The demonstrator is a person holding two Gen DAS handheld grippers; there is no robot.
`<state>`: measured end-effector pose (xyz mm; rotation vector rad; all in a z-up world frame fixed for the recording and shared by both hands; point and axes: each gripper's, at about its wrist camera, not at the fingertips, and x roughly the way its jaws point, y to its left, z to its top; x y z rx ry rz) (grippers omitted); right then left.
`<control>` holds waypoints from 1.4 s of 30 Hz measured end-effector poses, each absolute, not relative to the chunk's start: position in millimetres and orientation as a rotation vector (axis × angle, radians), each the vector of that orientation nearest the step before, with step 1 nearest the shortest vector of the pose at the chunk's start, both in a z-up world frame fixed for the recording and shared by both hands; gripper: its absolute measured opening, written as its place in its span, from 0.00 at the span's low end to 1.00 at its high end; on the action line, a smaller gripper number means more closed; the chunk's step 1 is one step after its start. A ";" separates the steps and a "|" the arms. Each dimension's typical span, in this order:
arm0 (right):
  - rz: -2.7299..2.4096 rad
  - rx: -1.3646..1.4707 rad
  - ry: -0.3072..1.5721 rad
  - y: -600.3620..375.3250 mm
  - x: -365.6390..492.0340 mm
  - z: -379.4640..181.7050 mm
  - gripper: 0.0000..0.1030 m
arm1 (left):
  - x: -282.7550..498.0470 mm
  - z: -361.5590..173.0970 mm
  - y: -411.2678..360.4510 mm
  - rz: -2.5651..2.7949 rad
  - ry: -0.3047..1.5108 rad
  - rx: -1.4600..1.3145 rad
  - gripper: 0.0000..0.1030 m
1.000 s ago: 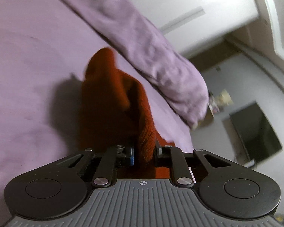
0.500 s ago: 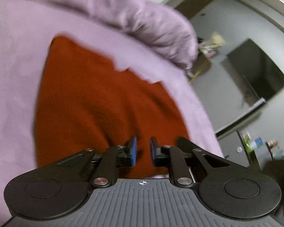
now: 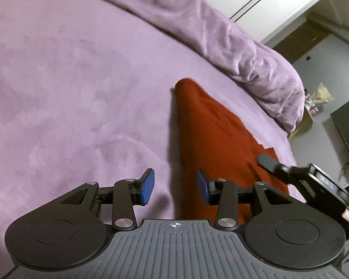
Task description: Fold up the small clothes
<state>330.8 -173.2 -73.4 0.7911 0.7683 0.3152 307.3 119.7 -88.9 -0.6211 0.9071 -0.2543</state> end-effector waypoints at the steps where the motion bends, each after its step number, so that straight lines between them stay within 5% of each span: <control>1: 0.310 0.802 0.794 -171.0 337.2 -78.6 0.49 | 304.5 -92.0 119.3 -0.249 0.913 -0.613 0.42; 2: 0.303 0.811 0.804 -169.0 341.8 -82.3 0.48 | 305.1 -93.6 118.1 -0.247 0.916 -0.606 0.43; 6: 0.362 0.807 0.818 -160.8 346.4 -83.3 0.10 | 310.3 -95.5 109.5 -0.226 0.895 -0.581 0.43; 7: 0.365 0.800 0.816 -159.5 346.0 -83.1 0.10 | 313.8 -97.4 104.4 -0.220 0.897 -0.589 0.43; 20: 0.281 0.771 0.749 -198.9 318.8 -83.4 0.15 | 319.6 -96.9 82.1 -0.304 0.910 -0.635 0.44; 22: 0.248 0.812 0.711 -214.5 317.9 -82.1 0.36 | 321.0 -97.1 80.8 -0.311 0.915 -0.635 0.44; 25: 0.250 0.949 0.769 -233.3 330.7 -98.2 0.54 | 321.9 -97.3 79.2 -0.313 0.918 -0.623 0.46; 32: 0.344 1.135 0.762 -231.4 353.9 -116.2 0.53 | 324.2 -97.6 77.9 -0.313 0.923 -0.611 0.49; 34: 0.342 1.058 0.754 -218.0 358.3 -105.0 0.40 | 325.2 -98.5 78.0 -0.308 0.926 -0.611 0.50; 40: 0.343 0.767 0.793 -177.8 372.9 -80.8 0.39 | 325.1 -101.6 74.8 -0.304 0.925 -0.620 0.54; 42: 0.333 0.659 0.811 -165.6 375.8 -75.0 0.28 | 322.5 -101.6 74.1 -0.279 0.923 -0.614 0.61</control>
